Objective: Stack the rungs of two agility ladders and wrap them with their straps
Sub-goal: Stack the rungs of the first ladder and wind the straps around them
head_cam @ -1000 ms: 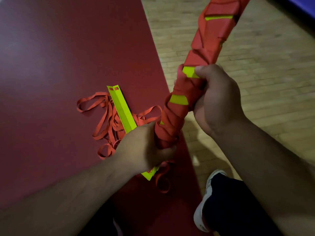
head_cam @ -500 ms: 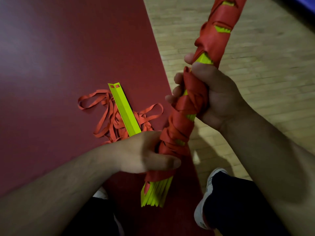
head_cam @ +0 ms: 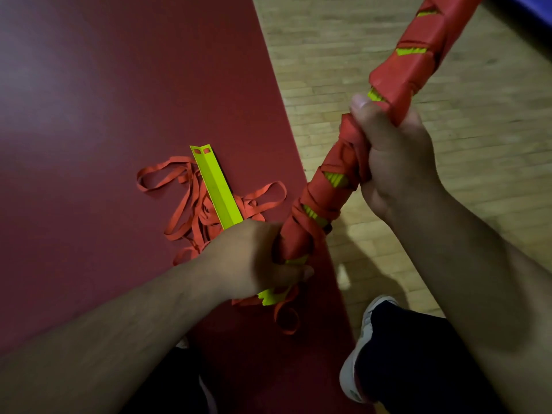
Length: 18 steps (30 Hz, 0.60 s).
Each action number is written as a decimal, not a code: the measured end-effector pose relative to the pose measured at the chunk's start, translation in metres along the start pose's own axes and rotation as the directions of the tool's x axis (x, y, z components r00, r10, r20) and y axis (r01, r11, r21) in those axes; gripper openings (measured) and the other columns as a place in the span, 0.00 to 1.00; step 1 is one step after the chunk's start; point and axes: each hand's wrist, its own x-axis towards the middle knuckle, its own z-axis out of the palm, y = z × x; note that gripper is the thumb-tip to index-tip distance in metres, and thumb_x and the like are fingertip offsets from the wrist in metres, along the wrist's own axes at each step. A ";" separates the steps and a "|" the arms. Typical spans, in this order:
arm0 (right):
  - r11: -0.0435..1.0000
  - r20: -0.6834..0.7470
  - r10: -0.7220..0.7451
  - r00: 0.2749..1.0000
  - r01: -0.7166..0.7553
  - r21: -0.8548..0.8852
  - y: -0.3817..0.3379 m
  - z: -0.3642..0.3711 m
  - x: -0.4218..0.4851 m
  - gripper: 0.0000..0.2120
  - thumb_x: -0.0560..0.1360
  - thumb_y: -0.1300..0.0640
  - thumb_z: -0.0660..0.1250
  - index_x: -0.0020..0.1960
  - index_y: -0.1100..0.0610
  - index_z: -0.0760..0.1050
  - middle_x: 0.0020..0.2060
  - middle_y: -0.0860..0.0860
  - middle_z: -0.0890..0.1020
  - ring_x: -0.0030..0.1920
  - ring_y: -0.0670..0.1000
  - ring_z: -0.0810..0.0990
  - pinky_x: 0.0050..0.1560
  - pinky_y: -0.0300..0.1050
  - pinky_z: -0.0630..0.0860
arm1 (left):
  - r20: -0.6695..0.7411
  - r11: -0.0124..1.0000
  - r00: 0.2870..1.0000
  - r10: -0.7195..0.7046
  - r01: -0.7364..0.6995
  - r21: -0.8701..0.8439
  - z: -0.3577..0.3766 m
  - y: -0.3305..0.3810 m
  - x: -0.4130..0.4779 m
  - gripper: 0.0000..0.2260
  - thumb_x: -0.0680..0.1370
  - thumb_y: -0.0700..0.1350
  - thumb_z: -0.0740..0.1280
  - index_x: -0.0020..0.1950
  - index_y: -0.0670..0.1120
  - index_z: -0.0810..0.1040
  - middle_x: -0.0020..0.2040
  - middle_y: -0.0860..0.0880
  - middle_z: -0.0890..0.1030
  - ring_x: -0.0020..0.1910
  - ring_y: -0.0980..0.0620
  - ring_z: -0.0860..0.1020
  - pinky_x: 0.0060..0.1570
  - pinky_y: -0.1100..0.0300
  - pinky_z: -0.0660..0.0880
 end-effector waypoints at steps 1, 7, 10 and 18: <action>0.999 0.049 0.005 0.999 -0.008 0.046 -0.001 -0.002 0.000 0.10 0.75 0.57 0.71 0.55 0.56 0.75 0.36 0.45 0.79 0.38 0.45 0.80 0.43 0.46 0.79 | 0.030 0.996 1.000 0.011 -0.008 -0.083 -0.001 0.000 -0.001 0.13 0.70 0.60 0.75 0.38 0.58 0.73 0.30 0.52 0.77 0.28 0.59 0.74 0.29 0.58 0.72; 0.935 0.510 0.138 0.849 -0.281 0.214 0.001 -0.006 -0.001 0.27 0.62 0.46 0.79 0.57 0.57 0.83 0.50 0.57 0.83 0.50 0.57 0.83 0.54 0.53 0.79 | 0.322 0.834 0.940 0.113 0.087 -0.545 -0.004 0.010 -0.007 0.14 0.71 0.52 0.75 0.52 0.48 0.82 0.48 0.47 0.86 0.48 0.47 0.85 0.49 0.49 0.82; 0.879 0.611 0.166 0.774 -0.398 0.264 0.004 -0.003 -0.006 0.17 0.63 0.44 0.71 0.45 0.53 0.87 0.51 0.58 0.84 0.50 0.58 0.83 0.55 0.54 0.79 | 0.354 0.794 0.927 0.123 0.122 -0.596 -0.004 0.012 -0.010 0.15 0.70 0.49 0.75 0.54 0.45 0.81 0.49 0.44 0.85 0.50 0.47 0.84 0.52 0.48 0.81; 0.821 0.643 0.164 0.748 -0.465 0.332 0.001 -0.004 -0.009 0.18 0.71 0.47 0.62 0.58 0.54 0.73 0.37 0.53 0.79 0.33 0.51 0.79 0.45 0.54 0.82 | 0.421 0.806 0.890 0.177 0.114 -0.581 -0.003 0.017 -0.010 0.18 0.71 0.50 0.74 0.56 0.41 0.80 0.52 0.40 0.84 0.53 0.38 0.82 0.55 0.41 0.79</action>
